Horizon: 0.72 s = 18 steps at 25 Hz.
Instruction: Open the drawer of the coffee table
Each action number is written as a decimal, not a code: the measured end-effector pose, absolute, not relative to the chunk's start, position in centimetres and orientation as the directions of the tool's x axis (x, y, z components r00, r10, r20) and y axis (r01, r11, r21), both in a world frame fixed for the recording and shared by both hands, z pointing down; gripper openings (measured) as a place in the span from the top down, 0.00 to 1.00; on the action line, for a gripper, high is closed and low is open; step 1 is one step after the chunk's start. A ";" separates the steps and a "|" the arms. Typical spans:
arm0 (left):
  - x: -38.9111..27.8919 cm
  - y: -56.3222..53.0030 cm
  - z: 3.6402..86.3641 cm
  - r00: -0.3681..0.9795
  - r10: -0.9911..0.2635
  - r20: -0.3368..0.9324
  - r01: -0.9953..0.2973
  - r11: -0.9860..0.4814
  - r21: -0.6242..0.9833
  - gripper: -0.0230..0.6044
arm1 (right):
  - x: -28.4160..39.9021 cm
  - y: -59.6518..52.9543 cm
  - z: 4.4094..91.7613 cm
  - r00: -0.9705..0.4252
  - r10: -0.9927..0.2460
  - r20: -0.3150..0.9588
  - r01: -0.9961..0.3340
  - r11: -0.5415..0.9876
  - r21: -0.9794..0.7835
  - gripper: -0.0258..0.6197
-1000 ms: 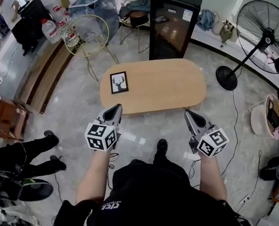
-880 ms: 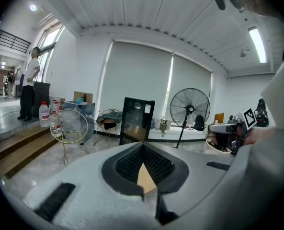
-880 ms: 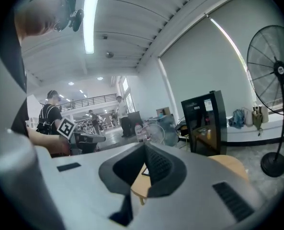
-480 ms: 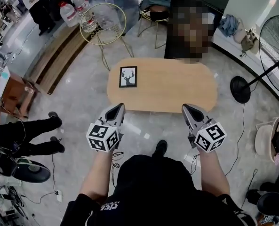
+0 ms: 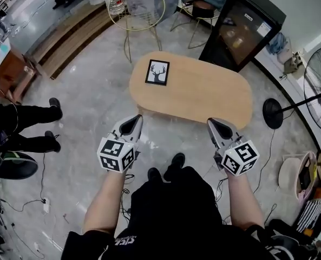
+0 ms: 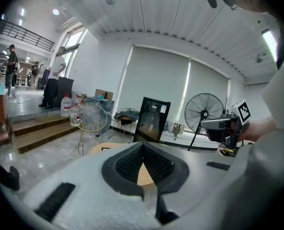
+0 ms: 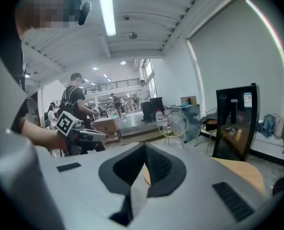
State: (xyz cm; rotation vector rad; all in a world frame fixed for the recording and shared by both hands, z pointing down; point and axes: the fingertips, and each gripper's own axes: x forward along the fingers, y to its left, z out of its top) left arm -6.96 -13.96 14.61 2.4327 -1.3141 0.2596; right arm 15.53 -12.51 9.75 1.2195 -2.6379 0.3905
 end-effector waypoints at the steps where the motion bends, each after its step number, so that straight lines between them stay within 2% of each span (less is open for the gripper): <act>1: -7.7 -13.7 15.7 0.543 -0.769 0.338 -0.840 -0.492 0.230 0.95 | 14.8 -12.4 10.4 -0.637 -0.708 0.305 -0.766 0.626 -0.147 0.95; 9: -8.8 -12.8 22.2 0.536 -0.725 0.433 -0.844 -0.465 0.266 0.95 | 11.7 -12.7 16.3 -0.659 -0.643 0.390 -0.744 0.633 -0.214 0.95; 18: -6.0 -16.3 27.5 0.531 -0.691 0.490 -0.848 -0.424 0.319 0.95 | 14.4 -17.0 23.0 -0.643 -0.615 0.456 -0.759 0.590 -0.275 0.95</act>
